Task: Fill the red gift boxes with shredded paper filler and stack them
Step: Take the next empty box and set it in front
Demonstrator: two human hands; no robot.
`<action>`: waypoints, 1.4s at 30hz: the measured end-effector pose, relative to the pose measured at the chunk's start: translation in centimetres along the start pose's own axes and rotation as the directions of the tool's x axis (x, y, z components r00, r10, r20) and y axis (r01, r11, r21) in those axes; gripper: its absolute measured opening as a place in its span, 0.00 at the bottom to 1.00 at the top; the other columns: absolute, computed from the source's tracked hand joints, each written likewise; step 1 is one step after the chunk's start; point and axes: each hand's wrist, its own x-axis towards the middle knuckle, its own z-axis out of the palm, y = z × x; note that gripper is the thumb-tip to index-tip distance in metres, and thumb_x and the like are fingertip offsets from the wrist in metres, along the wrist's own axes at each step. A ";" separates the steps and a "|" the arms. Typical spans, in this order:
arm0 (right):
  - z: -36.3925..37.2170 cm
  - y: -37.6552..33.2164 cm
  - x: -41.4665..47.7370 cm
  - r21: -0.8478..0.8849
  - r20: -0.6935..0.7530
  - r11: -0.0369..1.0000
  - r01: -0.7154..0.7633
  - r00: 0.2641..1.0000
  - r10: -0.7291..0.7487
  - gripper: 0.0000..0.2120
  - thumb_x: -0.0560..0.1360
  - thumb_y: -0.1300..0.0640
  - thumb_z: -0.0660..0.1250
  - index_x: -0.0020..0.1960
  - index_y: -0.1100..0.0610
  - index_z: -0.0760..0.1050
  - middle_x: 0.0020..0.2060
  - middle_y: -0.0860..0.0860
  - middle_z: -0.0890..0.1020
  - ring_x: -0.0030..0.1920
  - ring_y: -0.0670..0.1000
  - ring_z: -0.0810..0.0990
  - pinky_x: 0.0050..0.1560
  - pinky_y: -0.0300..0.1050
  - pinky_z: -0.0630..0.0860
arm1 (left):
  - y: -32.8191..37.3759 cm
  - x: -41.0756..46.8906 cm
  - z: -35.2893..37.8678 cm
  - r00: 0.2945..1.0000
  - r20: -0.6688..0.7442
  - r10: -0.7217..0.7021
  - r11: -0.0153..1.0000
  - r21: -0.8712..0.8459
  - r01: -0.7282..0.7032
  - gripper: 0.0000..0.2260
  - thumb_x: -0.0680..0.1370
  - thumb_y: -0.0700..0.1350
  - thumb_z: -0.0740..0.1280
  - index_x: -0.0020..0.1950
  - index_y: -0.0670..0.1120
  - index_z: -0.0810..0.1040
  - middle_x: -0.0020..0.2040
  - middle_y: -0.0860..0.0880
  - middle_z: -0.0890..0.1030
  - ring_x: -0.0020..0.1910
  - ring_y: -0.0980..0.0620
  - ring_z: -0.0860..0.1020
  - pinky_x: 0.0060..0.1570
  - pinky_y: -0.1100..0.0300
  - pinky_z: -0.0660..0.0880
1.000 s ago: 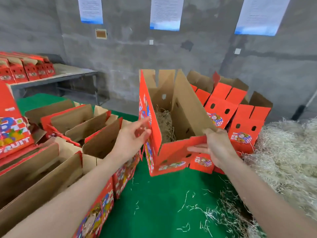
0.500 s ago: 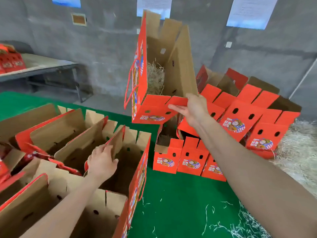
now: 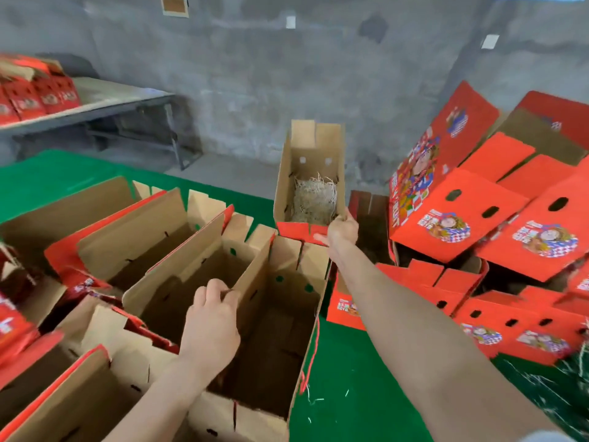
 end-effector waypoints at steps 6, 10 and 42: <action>-1.5 0.9 2.9 -0.037 0.038 0.989 -0.141 0.989 0.143 0.21 0.78 0.67 0.54 0.71 0.63 0.61 0.66 0.60 0.70 0.60 0.61 0.75 0.47 0.48 0.80 | -0.8 1.0 0.3 1.000 0.009 -0.008 0.995 -0.100 0.009 0.22 0.74 0.33 0.65 0.67 0.47 0.73 0.63 0.52 0.66 0.62 0.55 0.63 0.64 0.67 0.66; -2.0 2.0 2.4 -0.262 -0.113 0.946 -0.189 0.980 0.164 0.19 0.75 0.65 0.59 0.66 0.64 0.67 0.61 0.60 0.74 0.54 0.62 0.76 0.51 0.58 0.78 | -0.7 0.9 0.1 1.000 0.008 -0.006 0.993 -0.114 0.007 0.23 0.74 0.32 0.65 0.67 0.47 0.73 0.61 0.52 0.67 0.61 0.55 0.63 0.64 0.66 0.66; -26.9 -6.6 -16.2 -0.680 0.441 0.612 0.405 0.892 -0.100 0.12 0.76 0.69 0.60 0.52 0.56 0.77 0.31 0.48 0.77 0.25 0.39 0.74 0.27 0.29 0.69 | 13.2 -3.8 -10.7 0.891 -0.424 0.165 0.833 -0.424 -0.356 0.17 0.72 0.30 0.62 0.60 0.39 0.74 0.47 0.42 0.75 0.48 0.44 0.74 0.53 0.56 0.67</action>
